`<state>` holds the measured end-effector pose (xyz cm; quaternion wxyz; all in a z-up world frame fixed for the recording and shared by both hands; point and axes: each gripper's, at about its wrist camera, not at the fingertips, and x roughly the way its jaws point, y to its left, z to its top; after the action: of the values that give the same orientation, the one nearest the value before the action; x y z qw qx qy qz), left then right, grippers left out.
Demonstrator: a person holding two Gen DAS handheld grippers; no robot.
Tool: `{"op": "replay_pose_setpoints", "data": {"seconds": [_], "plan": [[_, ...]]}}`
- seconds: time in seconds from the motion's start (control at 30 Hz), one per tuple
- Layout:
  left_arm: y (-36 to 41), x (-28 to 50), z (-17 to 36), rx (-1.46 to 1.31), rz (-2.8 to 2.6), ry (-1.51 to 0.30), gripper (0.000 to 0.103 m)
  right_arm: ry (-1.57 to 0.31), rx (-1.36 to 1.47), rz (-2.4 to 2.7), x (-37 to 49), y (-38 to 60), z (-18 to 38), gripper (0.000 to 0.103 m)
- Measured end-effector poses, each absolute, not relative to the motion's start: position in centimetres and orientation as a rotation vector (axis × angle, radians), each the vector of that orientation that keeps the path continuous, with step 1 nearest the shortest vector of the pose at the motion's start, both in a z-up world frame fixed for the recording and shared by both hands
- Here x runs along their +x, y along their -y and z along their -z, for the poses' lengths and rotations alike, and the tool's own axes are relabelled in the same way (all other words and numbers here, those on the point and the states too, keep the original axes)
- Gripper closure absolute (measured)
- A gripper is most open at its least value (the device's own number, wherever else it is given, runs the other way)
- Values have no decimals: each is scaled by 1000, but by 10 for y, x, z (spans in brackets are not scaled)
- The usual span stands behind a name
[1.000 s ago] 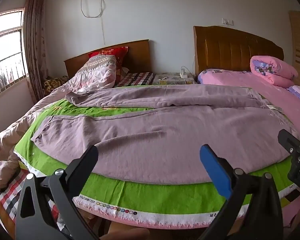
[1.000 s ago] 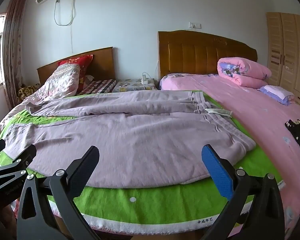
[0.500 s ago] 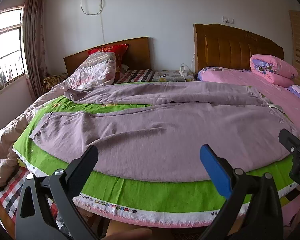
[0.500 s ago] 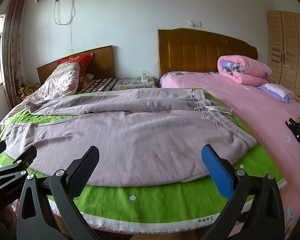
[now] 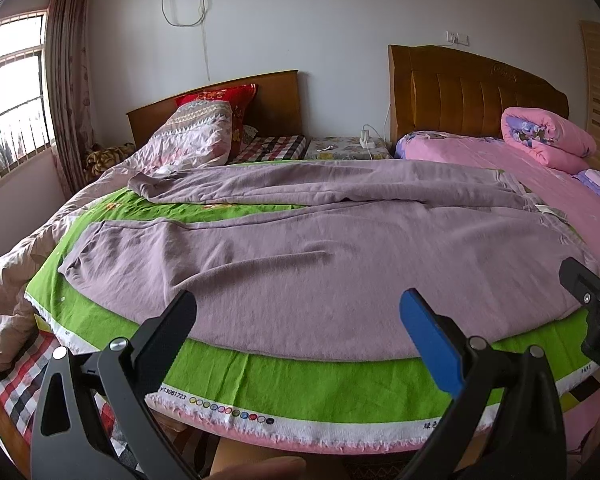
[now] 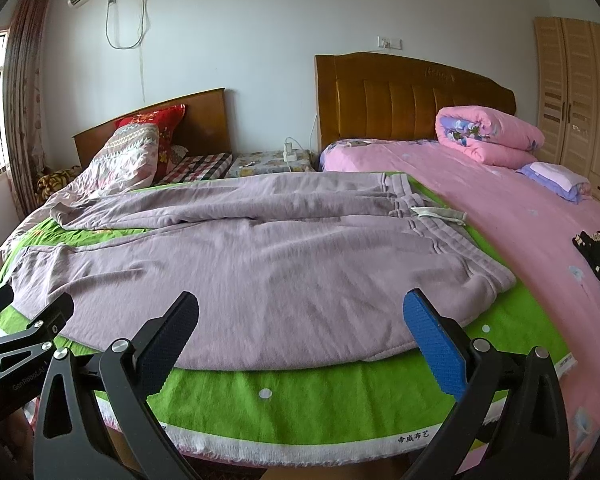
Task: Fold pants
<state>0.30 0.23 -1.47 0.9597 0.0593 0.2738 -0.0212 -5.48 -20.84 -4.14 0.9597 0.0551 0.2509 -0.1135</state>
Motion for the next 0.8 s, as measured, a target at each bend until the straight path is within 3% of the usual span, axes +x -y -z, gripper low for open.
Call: {"op": "replay_pose_setpoints", "data": {"seconds": [0.8], "plan": [[-3,1,17,119,43,-559,1,-518,117,227,-55,208,45,4]]}}
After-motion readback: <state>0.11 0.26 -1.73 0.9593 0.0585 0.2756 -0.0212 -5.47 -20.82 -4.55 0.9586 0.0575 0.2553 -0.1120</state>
